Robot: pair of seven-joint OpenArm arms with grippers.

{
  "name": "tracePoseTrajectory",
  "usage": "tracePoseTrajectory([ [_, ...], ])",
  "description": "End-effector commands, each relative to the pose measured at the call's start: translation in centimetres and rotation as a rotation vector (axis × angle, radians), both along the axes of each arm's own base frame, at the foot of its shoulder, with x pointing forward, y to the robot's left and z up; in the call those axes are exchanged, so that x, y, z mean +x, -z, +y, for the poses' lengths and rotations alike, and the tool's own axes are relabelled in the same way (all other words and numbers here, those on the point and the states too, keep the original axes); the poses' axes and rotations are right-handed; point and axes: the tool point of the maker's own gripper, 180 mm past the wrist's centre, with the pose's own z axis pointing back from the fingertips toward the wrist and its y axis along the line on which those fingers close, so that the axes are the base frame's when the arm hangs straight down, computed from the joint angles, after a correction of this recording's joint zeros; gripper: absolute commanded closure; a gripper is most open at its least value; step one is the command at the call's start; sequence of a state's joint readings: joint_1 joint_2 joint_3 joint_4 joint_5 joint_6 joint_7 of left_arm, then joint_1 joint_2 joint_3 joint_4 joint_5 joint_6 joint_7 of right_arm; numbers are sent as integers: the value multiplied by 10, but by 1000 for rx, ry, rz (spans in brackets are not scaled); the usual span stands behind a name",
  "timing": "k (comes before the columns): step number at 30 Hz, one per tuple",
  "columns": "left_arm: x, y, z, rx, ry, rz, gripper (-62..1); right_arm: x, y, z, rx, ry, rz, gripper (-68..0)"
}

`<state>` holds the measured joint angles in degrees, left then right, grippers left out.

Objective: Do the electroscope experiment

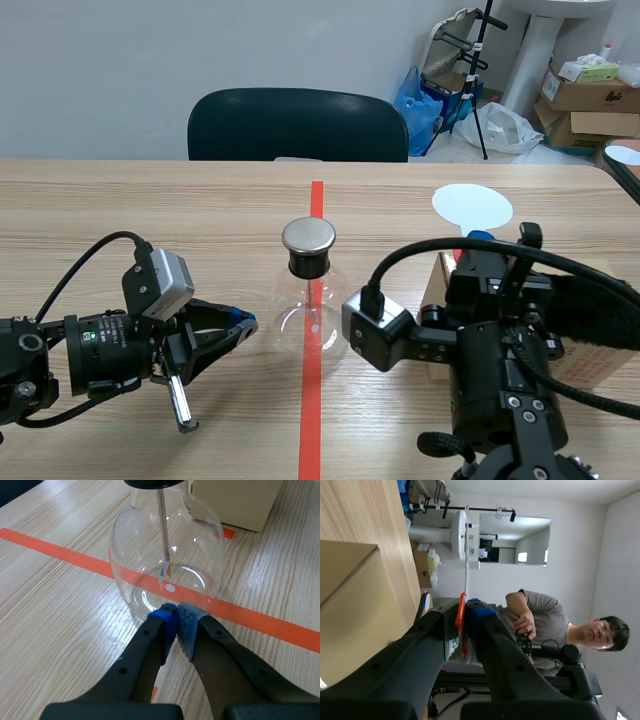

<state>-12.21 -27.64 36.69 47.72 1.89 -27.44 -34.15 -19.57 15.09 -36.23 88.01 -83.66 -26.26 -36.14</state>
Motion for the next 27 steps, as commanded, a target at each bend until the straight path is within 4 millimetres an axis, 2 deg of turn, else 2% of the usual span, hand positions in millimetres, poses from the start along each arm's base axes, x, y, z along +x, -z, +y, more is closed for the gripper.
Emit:
tracePoseTrajectory([
  [1, 5, -12, -3, -37, -5, -25, -31, 5, -10, -4, 2, 9, -37, -10],
  [8, 5, -13, -3, -39, -5, -27, -31, 5, -10, -4, 2, 7, -37, -10],
  [13, 5, -13, -3, -39, -5, -27, -31, 5, -10, 4, 1, -34, -35, -10],
  [27, 5, -13, -3, -40, -6, -28, -31, -1, -7, 58, -11, -339, -21, -10],
])
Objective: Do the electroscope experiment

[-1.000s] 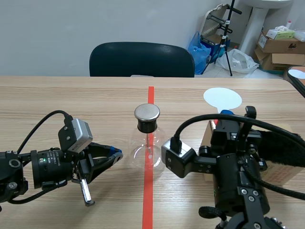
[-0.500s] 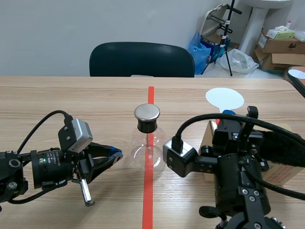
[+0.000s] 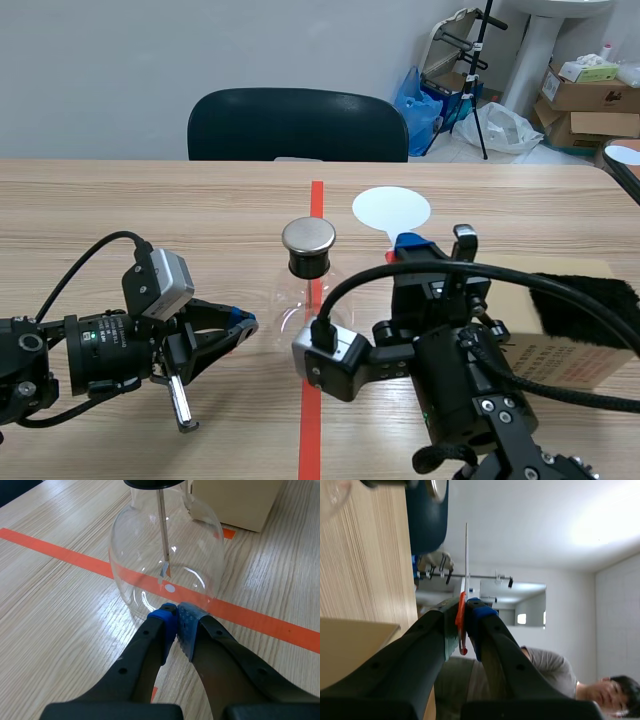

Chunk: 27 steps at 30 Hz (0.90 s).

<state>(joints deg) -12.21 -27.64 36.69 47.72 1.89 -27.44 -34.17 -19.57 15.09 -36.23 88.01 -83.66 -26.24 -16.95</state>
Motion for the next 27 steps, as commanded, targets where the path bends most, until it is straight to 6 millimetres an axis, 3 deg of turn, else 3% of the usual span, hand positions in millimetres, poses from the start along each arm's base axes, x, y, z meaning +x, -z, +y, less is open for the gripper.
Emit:
tracePoseTrajectory([
  [1, 5, -13, -3, -40, -6, -28, -32, 4, -10, 3, 1, -29, -36, -10],
  [17, 5, -13, -3, -39, -6, -27, -31, -16, -7, 46, -10, -298, -23, -10],
  [27, 5, -13, -3, -39, -6, -27, -31, -17, -7, 47, -10, -304, -23, -10],
])
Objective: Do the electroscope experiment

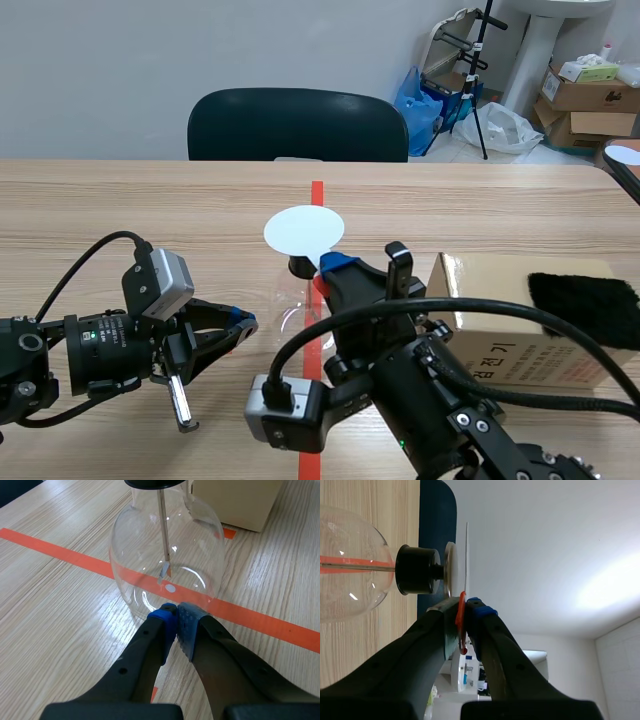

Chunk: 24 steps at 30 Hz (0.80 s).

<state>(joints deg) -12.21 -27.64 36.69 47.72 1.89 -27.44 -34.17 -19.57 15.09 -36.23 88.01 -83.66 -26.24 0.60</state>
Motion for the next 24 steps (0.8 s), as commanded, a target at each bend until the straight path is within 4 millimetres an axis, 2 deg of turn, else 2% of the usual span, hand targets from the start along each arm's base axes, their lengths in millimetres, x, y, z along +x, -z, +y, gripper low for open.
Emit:
tracePoseTrajectory([
  [1, 5, -13, -3, -39, -6, -27, -32, 5, -9, -3, 2, 2, -37, -10],
  [17, 5, -13, -3, -39, -6, -27, -31, 6, -9, -3, 2, 4, -37, -10],
  [24, 5, -13, -3, -39, -6, -27, -32, 12, -10, -13, 5, 70, -40, -10],
])
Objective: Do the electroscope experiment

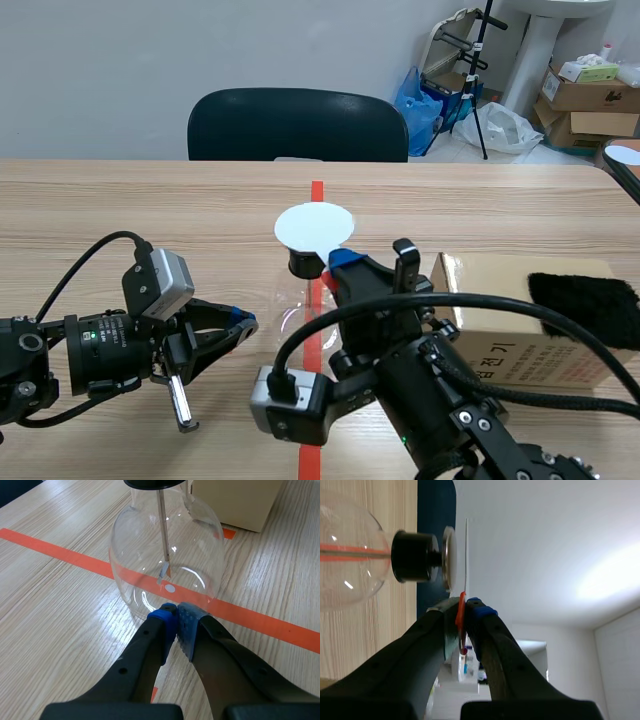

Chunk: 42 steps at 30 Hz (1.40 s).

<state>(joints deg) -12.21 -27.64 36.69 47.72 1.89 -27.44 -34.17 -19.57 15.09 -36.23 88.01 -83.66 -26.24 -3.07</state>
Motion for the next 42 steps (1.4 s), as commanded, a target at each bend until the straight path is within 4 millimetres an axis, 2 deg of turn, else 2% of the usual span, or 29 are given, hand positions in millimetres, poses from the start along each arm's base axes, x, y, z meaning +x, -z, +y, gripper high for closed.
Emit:
tracePoseTrajectory([
  [1, 5, -13, -3, -39, -6, -27, -32, 7, -10, -6, 3, 22, -38, -10],
  [13, 5, -13, -3, -39, -6, -27, -31, 24, -13, -54, 14, 306, -50, -10],
  [25, 5, -13, -3, -39, -6, -27, -32, 28, -15, -94, 23, 532, -60, -10],
  [33, 5, -13, -3, -39, -6, -27, -32, 27, -15, -106, 25, 596, -63, -10],
  [42, 5, -13, -3, -39, -6, -27, -31, 27, -15, -101, 24, 571, -62, -10],
])
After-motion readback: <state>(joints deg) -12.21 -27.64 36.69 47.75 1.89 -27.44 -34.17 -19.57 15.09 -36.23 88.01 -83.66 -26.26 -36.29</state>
